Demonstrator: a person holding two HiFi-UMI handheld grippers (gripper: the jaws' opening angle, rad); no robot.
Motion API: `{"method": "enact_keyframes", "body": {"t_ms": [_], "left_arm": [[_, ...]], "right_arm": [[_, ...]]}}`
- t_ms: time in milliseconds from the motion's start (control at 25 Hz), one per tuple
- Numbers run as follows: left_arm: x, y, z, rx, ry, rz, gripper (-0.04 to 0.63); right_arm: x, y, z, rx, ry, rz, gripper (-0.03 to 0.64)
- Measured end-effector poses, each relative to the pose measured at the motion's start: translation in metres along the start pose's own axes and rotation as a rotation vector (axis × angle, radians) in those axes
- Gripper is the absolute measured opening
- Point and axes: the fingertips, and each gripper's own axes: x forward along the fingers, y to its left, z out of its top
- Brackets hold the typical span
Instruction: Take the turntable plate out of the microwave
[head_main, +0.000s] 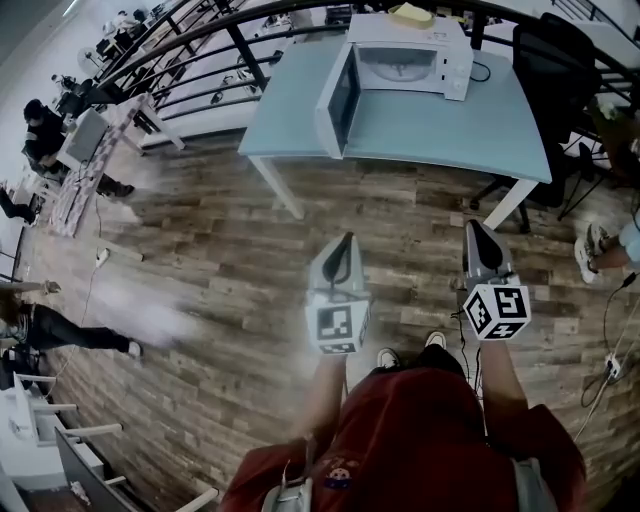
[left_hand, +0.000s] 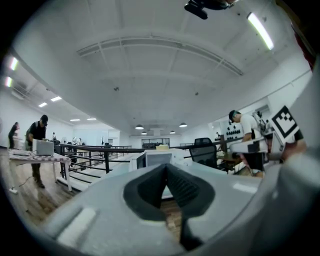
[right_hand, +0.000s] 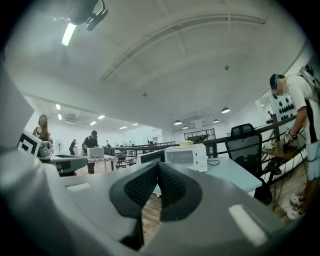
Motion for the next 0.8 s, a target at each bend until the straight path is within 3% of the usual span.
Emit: {"method": "enact_keyframes", "body": {"t_ms": [360,800], "left_arm": [[0.003,0.012,-0.013,-0.011,0.020,-0.022,0.002],[0.053,0.023,-0.017,-0.013,0.024,-0.024,0.002]], "right_arm": [[0.002,0.004,-0.012,0.008,0.021,-0.038,0.002],[0.053,-0.017,-0.013,-0.001,0.018,-0.038,0.002]]}}
